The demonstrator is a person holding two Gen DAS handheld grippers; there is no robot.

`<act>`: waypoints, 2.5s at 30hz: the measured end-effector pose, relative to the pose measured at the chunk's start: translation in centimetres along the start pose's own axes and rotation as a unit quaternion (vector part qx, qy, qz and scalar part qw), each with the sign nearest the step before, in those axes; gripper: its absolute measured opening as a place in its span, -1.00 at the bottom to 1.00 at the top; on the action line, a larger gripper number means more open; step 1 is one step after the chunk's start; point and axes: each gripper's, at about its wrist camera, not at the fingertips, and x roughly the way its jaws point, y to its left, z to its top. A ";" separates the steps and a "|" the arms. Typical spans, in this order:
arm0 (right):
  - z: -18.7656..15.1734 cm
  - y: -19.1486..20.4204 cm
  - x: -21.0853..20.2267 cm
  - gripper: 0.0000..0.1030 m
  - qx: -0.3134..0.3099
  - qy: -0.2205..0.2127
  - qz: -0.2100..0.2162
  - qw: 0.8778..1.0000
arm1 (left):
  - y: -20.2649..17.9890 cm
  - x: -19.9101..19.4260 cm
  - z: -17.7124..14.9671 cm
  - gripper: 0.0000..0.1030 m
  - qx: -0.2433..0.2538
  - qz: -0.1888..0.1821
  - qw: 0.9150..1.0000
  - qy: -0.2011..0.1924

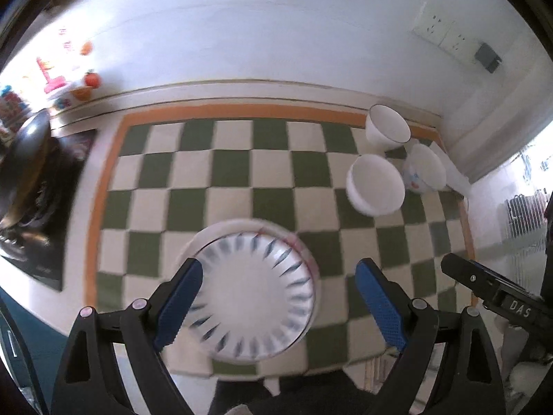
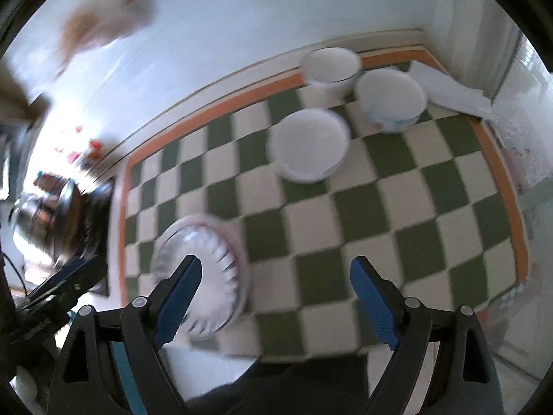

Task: Organize plates and bowls
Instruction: 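Move both grippers to a white bowl and grasp its rim, then lift the red-floral bowl and carry it toward the blue-floral bowl with both grippers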

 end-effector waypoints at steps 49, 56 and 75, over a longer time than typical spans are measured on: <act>11.0 -8.5 13.2 -0.81 -0.012 0.148 0.035 0.988 | -10.2 17.0 4.4 -0.80 0.004 -0.054 0.982 0.182; 6.3 -9.1 11.0 -0.81 -0.010 0.155 0.035 0.987 | -10.1 15.9 0.7 -0.80 0.024 -0.053 0.979 0.194; 0.8 -12.2 13.4 -0.81 0.010 0.190 0.024 0.981 | -12.0 19.4 -4.5 -0.80 0.050 -0.036 0.968 0.241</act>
